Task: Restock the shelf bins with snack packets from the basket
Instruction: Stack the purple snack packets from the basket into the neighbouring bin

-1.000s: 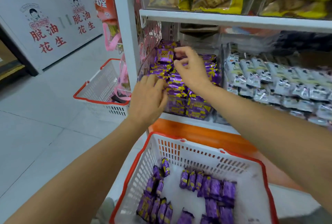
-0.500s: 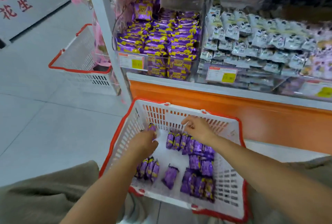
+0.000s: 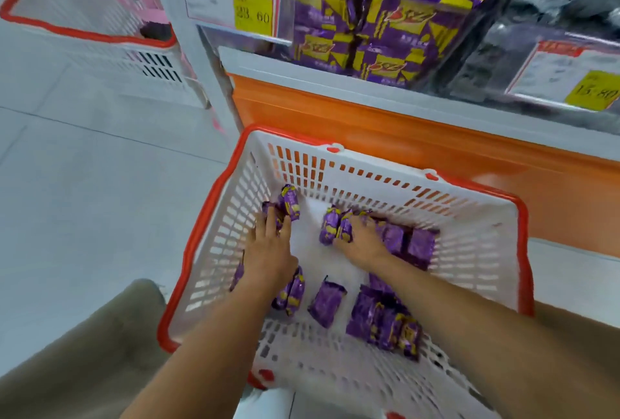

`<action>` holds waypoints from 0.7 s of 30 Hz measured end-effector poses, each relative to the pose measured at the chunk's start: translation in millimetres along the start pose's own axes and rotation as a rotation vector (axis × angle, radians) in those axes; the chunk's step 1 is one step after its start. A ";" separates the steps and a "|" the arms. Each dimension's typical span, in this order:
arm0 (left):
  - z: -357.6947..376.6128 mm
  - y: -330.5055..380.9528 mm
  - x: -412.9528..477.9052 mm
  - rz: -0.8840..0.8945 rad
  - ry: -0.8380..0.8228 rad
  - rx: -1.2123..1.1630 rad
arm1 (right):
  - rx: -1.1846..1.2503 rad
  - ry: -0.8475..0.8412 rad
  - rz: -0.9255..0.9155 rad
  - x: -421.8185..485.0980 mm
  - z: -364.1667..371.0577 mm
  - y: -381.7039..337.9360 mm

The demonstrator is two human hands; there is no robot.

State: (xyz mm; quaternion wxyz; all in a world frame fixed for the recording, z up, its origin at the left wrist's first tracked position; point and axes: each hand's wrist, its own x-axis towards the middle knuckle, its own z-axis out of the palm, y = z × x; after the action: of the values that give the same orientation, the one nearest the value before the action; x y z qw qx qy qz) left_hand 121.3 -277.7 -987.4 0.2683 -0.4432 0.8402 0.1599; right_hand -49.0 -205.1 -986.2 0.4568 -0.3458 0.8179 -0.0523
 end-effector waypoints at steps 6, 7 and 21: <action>21.6 -7.0 15.6 0.013 0.037 -0.038 | -0.219 0.277 0.050 24.8 33.1 -12.3; 23.5 -7.5 16.1 0.013 0.042 -0.053 | -0.223 0.306 0.032 27.3 37.1 -15.1; 28.2 -15.5 18.2 0.027 0.076 -0.133 | -0.479 0.250 -0.026 47.0 47.0 -40.6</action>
State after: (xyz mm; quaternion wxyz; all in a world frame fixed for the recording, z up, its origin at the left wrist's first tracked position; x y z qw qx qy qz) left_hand 134.5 -284.1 -1021.3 0.2040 -0.4543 0.8433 0.2022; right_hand -7.3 -253.7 -1030.4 0.2567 -0.4451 0.8527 0.0944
